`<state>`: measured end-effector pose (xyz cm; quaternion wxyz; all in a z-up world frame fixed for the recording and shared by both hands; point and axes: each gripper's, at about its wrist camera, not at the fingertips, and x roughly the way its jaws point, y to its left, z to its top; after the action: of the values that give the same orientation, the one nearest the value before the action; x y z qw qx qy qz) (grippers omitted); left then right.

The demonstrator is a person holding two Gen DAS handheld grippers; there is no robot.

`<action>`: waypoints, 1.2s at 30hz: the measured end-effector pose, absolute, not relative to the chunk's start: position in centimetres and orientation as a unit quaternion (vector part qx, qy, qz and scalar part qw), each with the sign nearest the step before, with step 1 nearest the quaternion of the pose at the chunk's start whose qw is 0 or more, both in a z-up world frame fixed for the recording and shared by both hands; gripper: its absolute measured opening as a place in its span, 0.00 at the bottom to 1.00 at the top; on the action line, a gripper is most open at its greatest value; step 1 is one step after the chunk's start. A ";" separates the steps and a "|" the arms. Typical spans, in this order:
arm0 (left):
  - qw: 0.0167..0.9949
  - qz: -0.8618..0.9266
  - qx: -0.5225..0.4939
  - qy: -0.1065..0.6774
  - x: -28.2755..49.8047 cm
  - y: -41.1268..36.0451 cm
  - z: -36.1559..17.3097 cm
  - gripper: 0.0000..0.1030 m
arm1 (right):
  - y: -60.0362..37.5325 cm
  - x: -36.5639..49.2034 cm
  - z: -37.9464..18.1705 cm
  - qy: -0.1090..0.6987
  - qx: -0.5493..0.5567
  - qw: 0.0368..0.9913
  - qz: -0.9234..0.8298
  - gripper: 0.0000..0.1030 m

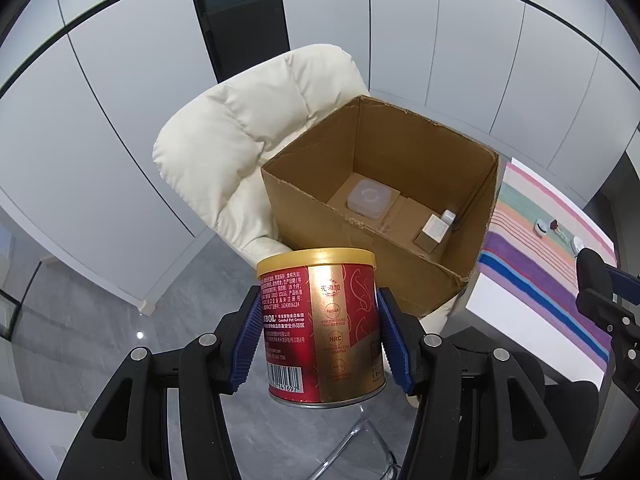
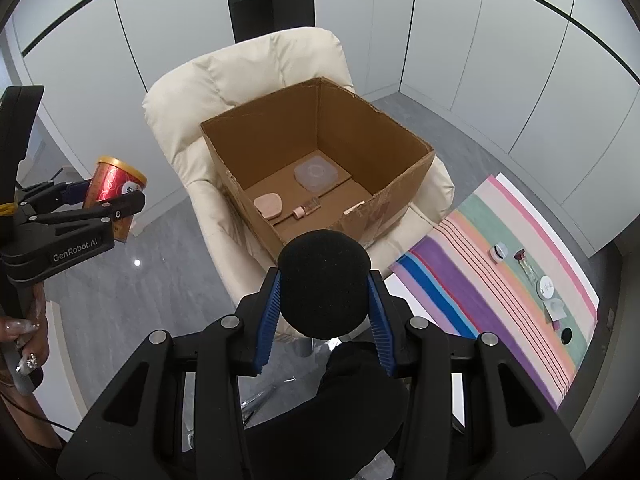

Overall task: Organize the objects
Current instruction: 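Carry the red-gold tin and black sponge over the cardboard box with both tools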

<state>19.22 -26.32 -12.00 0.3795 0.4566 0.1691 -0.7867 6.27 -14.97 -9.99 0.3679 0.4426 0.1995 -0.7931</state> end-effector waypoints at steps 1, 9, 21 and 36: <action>0.379 -0.787 0.458 0.169 19.1 -26.5 -12.1 0.54 | -15.0 6.1 -10.0 0.202 0.443 0.367 -0.793 0.42; 0.373 -0.789 0.460 0.165 17.3 -28.0 -12.3 0.54 | -15.9 4.1 -11.5 0.195 0.456 0.358 -0.791 0.42; 0.371 -0.789 0.466 0.152 12.2 -31.6 -12.9 0.54 | -20.2 -0.3 -13.1 0.200 0.456 0.365 -0.787 0.42; 0.365 -0.778 0.491 0.146 4.4 -36.1 -16.2 0.54 | -24.5 -8.1 -16.8 0.203 0.475 0.357 -0.778 0.42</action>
<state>4.42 -36.05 -16.16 0.3645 0.4908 0.1459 -0.7778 -8.14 -24.47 -16.79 0.3568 0.4749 0.2029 -0.7785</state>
